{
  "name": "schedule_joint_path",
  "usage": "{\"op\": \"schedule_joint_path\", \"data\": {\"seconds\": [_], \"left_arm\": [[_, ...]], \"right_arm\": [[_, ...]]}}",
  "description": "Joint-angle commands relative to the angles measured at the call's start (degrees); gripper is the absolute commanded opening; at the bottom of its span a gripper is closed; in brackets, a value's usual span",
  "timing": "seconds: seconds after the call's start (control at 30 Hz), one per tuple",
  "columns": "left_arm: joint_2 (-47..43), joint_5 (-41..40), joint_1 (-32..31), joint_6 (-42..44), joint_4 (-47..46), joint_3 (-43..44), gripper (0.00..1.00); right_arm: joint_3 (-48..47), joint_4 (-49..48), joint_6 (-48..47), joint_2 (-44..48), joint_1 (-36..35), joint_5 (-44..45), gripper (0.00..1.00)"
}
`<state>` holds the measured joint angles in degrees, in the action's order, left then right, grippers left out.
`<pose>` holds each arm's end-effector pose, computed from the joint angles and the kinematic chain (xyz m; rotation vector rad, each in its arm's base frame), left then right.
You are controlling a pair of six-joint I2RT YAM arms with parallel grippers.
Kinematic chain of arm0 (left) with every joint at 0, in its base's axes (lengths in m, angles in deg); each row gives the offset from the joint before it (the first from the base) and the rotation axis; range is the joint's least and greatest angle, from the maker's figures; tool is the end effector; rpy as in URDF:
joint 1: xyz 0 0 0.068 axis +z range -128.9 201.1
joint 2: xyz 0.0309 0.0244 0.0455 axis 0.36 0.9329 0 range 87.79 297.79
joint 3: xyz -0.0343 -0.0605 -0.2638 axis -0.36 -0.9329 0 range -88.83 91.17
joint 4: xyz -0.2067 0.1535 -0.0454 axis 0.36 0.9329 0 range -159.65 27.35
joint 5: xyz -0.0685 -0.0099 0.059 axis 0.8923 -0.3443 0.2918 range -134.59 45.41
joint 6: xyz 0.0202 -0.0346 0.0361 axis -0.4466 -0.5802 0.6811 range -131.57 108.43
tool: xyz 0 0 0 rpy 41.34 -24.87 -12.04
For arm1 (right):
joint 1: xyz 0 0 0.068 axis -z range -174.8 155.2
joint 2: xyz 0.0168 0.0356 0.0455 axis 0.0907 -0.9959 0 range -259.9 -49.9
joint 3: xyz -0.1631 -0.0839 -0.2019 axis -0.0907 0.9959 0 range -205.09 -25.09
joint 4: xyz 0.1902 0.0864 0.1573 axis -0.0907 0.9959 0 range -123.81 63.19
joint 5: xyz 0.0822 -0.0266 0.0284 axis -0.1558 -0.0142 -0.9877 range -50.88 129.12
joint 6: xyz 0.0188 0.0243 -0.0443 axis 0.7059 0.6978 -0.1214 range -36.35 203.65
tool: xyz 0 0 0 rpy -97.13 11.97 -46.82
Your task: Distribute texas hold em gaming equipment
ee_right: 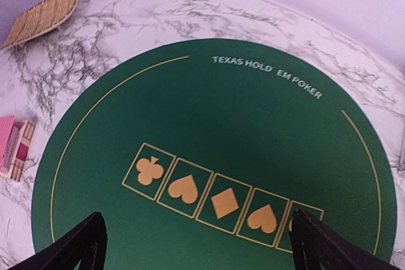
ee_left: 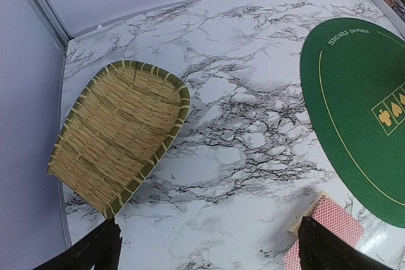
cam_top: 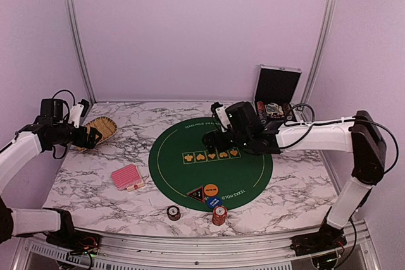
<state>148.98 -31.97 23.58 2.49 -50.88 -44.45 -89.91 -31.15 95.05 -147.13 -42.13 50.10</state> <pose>0.2334 0.0023 0.2681 0.3421 2.1486 -0.0770 0.2635 0.2759 0.2321 -0.5719 2.1190 0.3751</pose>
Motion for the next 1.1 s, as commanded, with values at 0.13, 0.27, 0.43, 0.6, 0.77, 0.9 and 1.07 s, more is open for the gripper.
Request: {"op": "schedule_joint_path", "data": {"seconds": [0.13, 0.27, 0.43, 0.6, 0.77, 0.9, 1.07], "left_arm": [[-2.6, 3.1, 0.3, 2.4, 7.8, 1.5, 0.99], [-2.1, 3.6, 0.3, 3.5, 9.8, 1.5, 0.99], [-1.2, 4.6, 0.3, 3.8, 10.6, 2.2, 0.99], [-0.4, 6.4, 0.3, 4.0, 12.1, 3.8, 0.99], [-0.5, 7.3, 0.3, 4.6, 12.9, 4.1, 0.99], [-0.5, 7.2, 0.3, 5.5, 13.7, 4.3, 0.99], [-0.8, 7.4, 0.3, 6.0, 14.4, 4.9, 0.99]], "right_arm": [[-9.5, 6.2, -2.0, -8.5, -8.2, -1.9, 0.94], [-10.8, 8.8, -2.3, -10.9, -9.1, -4.0, 0.85], [-8.2, 11.0, -4.0, -9.7, -10.2, -5.3, 0.86], [-6.1, 14.8, -5.4, -7.7, -11.7, -6.6, 0.93], [-5.5, 18.5, -6.1, -6.5, -13.8, -6.9, 0.97], [-6.9, 22.7, -5.9, -8.0, -16.1, -5.9, 0.98], [-7.6, 25.1, -4.9, -8.8, -18.0, -4.8, 0.94]]}}
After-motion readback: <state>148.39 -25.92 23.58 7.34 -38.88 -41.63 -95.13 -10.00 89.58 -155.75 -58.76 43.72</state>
